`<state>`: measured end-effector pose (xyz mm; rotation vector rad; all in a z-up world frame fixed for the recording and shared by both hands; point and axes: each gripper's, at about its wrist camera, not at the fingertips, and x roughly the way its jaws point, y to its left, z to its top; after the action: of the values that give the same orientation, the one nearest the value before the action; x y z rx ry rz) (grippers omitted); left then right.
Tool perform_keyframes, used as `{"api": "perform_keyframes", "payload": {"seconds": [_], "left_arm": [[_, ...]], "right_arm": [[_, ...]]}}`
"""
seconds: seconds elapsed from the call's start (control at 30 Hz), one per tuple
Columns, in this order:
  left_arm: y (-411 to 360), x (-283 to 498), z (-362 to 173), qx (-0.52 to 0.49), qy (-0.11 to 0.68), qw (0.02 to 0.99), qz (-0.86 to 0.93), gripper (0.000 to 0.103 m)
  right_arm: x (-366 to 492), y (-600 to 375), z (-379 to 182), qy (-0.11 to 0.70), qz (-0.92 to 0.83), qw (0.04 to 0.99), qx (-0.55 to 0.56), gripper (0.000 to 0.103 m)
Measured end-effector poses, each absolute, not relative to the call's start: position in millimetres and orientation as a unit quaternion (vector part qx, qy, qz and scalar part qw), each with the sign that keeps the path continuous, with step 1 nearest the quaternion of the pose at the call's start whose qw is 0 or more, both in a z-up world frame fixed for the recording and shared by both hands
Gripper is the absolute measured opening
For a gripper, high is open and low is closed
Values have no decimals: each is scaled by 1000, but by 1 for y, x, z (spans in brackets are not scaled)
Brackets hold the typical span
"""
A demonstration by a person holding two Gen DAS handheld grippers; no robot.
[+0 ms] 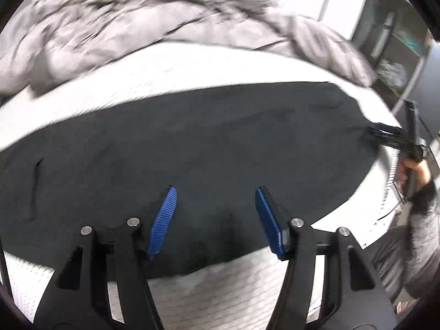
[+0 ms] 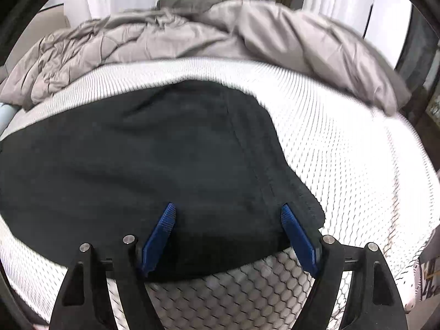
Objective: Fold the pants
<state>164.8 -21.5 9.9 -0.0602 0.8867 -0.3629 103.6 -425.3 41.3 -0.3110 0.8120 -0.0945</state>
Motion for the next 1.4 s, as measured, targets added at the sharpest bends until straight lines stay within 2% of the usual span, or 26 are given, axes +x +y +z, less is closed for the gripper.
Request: {"api": "perform_keyframes", "payload": {"seconds": [0.17, 0.27, 0.3, 0.4, 0.43, 0.47, 0.53, 0.57, 0.63, 0.77, 0.87, 0.9, 1.0, 1.1, 1.23, 1.27, 1.33, 1.4], "left_arm": [[-97, 193, -4, 4, 444, 873, -199, 57], [-125, 209, -24, 42, 468, 862, -189, 57], [-129, 213, -32, 54, 477, 858, -185, 57], [-122, 221, -40, 25, 489, 851, -189, 60], [-118, 222, -39, 20, 491, 850, -188, 60], [-116, 221, -40, 23, 492, 851, -183, 60], [-113, 219, -42, 25, 490, 852, -183, 60], [-113, 218, -42, 27, 489, 853, -182, 60], [-114, 217, -37, 30, 488, 854, -177, 60], [-122, 228, -11, 13, 456, 870, -187, 60], [-136, 249, -21, 31, 494, 852, -171, 60], [-139, 255, -29, 35, 518, 839, -166, 60], [-133, 258, -31, 24, 514, 841, -171, 60], [-123, 255, -33, 24, 512, 843, -164, 60], [-113, 247, -36, 37, 509, 845, -159, 61], [-111, 246, -36, 37, 509, 845, -158, 62], [-105, 244, -35, 35, 510, 846, -155, 61], [-99, 243, -29, 32, 512, 846, -146, 61]], "right_arm": [[126, -364, 22, 411, 42, 900, -136, 81], [136, -329, -5, 427, 57, 873, -228, 81], [138, -326, -10, 430, 53, 866, -251, 81], [139, -359, 2, 429, 5, 873, -232, 81], [140, -379, 10, 425, -12, 878, -219, 75], [136, -387, 13, 430, -2, 881, -196, 61], [132, -402, 20, 435, 8, 886, -159, 48], [131, -401, 21, 431, 8, 886, -170, 47], [123, -384, 19, 421, -9, 883, -206, 49], [125, -344, 19, 425, 48, 884, -188, 52], [129, -288, 2, 426, 93, 866, -242, 60], [128, -279, -4, 428, 101, 860, -259, 61], [133, -265, -15, 432, 97, 843, -304, 62], [149, -302, -2, 430, 27, 855, -289, 63], [168, -399, 18, 414, -154, 859, -259, 63], [169, -415, 22, 419, -149, 868, -222, 68], [166, -443, 29, 435, -109, 883, -138, 68], [159, -438, 33, 424, -101, 885, -163, 68]]}}
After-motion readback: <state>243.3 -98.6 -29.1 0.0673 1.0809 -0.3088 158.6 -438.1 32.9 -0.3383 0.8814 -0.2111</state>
